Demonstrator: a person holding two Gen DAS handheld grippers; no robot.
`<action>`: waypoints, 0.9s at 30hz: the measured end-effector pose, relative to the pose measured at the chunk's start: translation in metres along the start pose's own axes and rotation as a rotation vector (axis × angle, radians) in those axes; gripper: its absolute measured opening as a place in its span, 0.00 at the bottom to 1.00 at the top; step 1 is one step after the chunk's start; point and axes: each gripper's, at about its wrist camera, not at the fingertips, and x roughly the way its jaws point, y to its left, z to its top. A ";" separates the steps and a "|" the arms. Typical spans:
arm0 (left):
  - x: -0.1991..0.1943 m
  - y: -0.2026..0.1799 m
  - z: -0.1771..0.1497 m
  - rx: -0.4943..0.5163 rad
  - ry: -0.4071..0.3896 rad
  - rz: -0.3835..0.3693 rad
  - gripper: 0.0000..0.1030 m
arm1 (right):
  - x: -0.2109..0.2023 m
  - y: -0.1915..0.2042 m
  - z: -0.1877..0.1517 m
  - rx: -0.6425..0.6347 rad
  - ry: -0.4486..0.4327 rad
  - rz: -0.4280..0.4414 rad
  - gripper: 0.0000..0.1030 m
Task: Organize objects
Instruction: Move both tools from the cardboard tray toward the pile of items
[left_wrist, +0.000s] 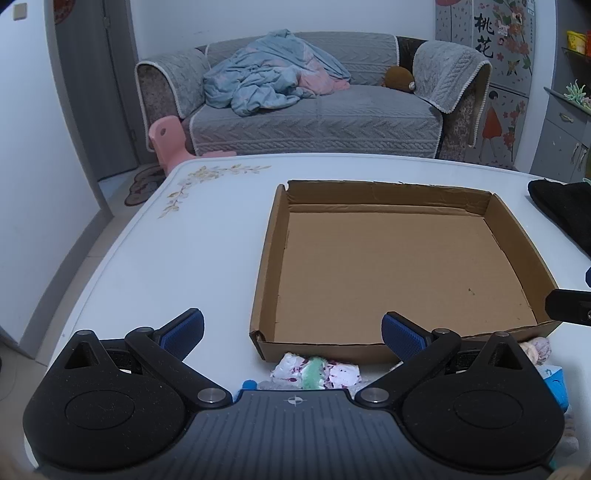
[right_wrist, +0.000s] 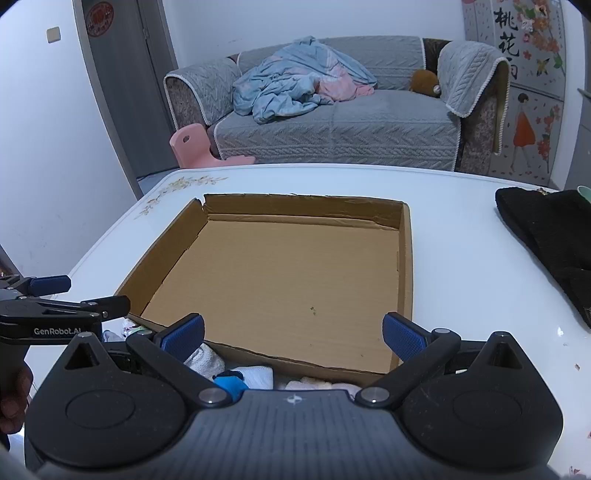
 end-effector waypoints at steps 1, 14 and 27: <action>0.000 0.000 0.000 -0.001 0.001 0.000 0.99 | 0.000 0.000 0.000 0.002 0.000 0.000 1.00; -0.007 0.016 0.000 -0.018 0.006 0.014 0.99 | -0.004 -0.005 0.002 0.006 -0.003 -0.014 1.00; -0.029 0.074 -0.062 -0.063 0.070 0.085 0.99 | -0.013 -0.007 -0.043 -0.081 0.049 0.049 1.00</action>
